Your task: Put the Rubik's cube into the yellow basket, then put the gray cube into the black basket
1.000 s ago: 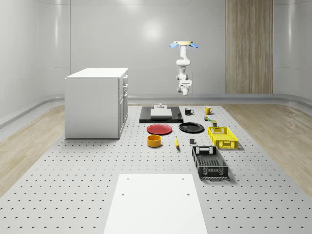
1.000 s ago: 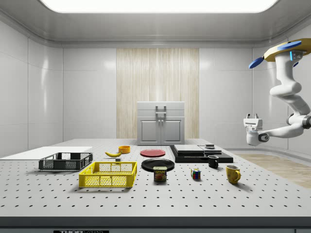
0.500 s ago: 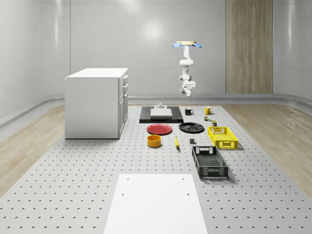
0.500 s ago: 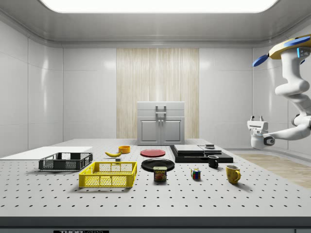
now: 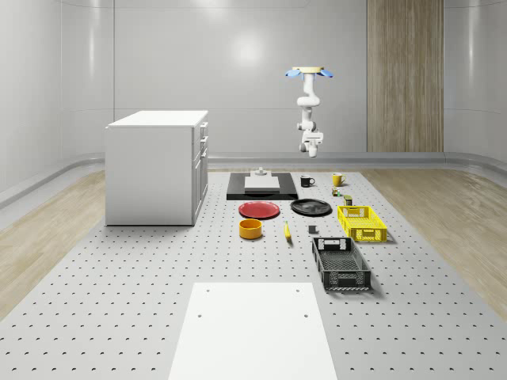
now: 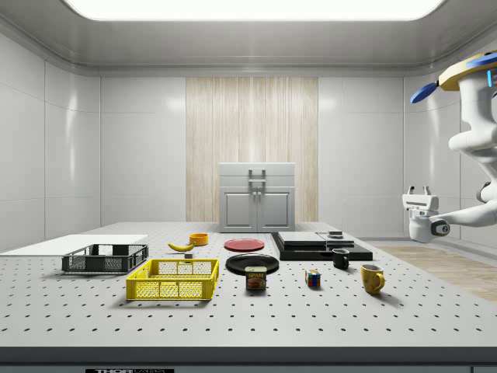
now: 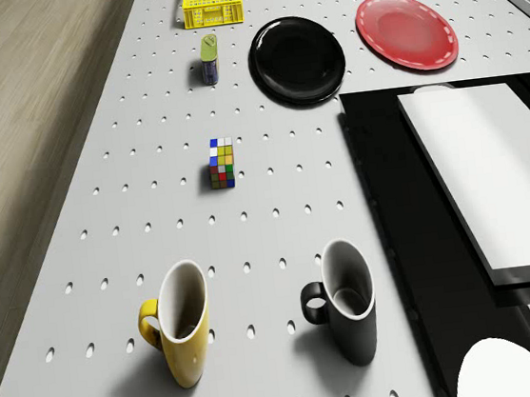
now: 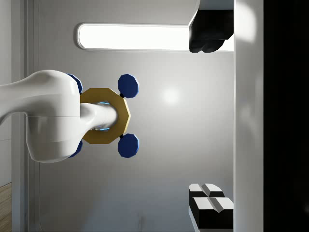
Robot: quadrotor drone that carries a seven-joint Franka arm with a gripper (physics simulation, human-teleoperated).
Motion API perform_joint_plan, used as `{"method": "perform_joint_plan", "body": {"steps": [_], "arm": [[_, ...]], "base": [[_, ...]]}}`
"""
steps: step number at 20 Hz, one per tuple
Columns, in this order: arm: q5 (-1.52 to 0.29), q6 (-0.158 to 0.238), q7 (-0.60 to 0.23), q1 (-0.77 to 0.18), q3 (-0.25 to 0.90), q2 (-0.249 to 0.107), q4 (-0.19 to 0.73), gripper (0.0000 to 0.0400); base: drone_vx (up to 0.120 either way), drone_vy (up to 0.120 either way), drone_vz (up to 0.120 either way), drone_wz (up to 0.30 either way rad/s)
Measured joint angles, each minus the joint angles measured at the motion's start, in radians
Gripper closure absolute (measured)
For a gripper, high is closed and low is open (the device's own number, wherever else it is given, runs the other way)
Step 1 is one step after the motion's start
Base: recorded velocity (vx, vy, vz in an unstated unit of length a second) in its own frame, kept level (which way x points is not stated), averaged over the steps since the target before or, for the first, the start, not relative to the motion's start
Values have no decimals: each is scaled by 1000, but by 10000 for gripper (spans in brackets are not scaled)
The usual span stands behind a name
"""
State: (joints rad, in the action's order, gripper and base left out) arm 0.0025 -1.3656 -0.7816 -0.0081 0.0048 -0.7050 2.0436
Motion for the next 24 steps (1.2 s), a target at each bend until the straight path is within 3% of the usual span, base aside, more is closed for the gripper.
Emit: {"method": "perform_joint_plan", "body": {"steps": [7,24], "arm": [[-1,-5,0,-1,1,-3,3,0],[-32,-18,-4,-8,24,-12,12,0]], "base": [[0,120,0,0],[120,115,0,0]]}}
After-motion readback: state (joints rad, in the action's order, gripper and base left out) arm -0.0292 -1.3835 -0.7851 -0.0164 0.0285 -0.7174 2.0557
